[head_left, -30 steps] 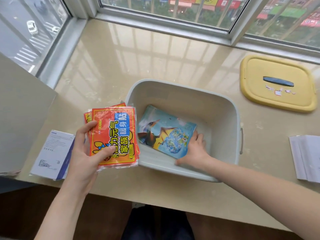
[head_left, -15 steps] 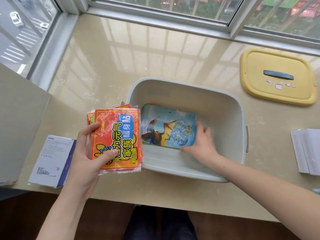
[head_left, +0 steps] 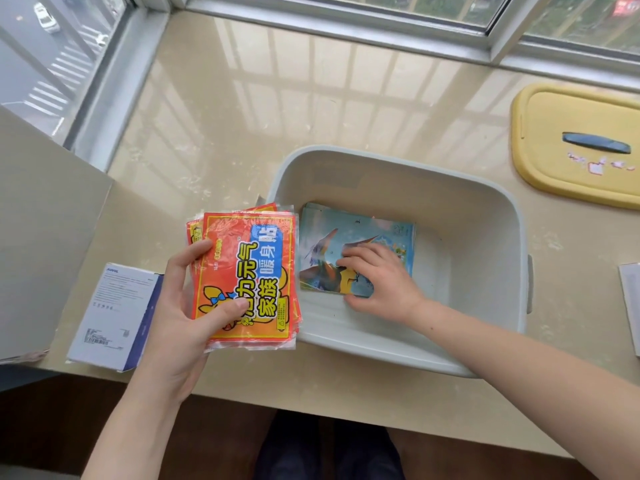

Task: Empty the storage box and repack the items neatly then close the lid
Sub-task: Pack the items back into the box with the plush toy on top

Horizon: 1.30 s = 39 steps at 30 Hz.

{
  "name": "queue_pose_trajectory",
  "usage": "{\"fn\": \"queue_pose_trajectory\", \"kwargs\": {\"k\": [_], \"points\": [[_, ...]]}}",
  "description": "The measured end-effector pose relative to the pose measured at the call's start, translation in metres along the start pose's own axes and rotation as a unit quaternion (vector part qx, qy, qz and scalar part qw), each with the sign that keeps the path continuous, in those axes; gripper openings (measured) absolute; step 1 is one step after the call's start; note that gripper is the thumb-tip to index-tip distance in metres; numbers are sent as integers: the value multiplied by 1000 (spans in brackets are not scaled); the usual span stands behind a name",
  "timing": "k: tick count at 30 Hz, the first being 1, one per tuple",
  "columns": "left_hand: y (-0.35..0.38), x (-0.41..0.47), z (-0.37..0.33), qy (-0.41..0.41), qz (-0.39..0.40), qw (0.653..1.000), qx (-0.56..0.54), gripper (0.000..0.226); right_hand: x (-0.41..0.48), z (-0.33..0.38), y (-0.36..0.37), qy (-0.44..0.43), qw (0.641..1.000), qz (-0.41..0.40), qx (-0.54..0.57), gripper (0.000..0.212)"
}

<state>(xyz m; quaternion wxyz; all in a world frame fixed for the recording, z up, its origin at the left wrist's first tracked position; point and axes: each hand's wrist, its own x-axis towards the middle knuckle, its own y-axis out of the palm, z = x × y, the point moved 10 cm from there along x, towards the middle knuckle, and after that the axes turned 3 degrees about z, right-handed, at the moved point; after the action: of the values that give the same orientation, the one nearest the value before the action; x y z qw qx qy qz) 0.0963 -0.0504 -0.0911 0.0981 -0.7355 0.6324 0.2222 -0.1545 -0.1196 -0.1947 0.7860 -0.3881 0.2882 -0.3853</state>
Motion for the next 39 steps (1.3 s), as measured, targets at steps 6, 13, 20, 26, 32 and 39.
{"fn": "queue_pose_trajectory", "kwargs": {"k": [6, 13, 20, 26, 32, 39], "points": [[-2, 1, 2, -1, -6, 1000, -1, 74, 6, 1, -9, 7, 999, -32, -41, 52], [-1, 2, 2, -4, -2, 1000, -6, 76, 10, 11, -9, -19, 998, -33, -44, 54], [-1, 2, 1, 2, -2, 1000, 2, 75, 19, 11, -2, -1, 999, -8, -44, 54], [0, 0, 1, -1, -4, 1000, -4, 75, 4, 9, -6, -17, 999, 20, -45, 59], [0, -1, 0, 3, -5, 1000, 5, 75, -3, -3, -13, 5, 993, 20, -119, 56], [1, -3, -2, 6, -12, 1000, 10, 73, -1, 2, -31, 24, 999, 28, -28, 50]]}}
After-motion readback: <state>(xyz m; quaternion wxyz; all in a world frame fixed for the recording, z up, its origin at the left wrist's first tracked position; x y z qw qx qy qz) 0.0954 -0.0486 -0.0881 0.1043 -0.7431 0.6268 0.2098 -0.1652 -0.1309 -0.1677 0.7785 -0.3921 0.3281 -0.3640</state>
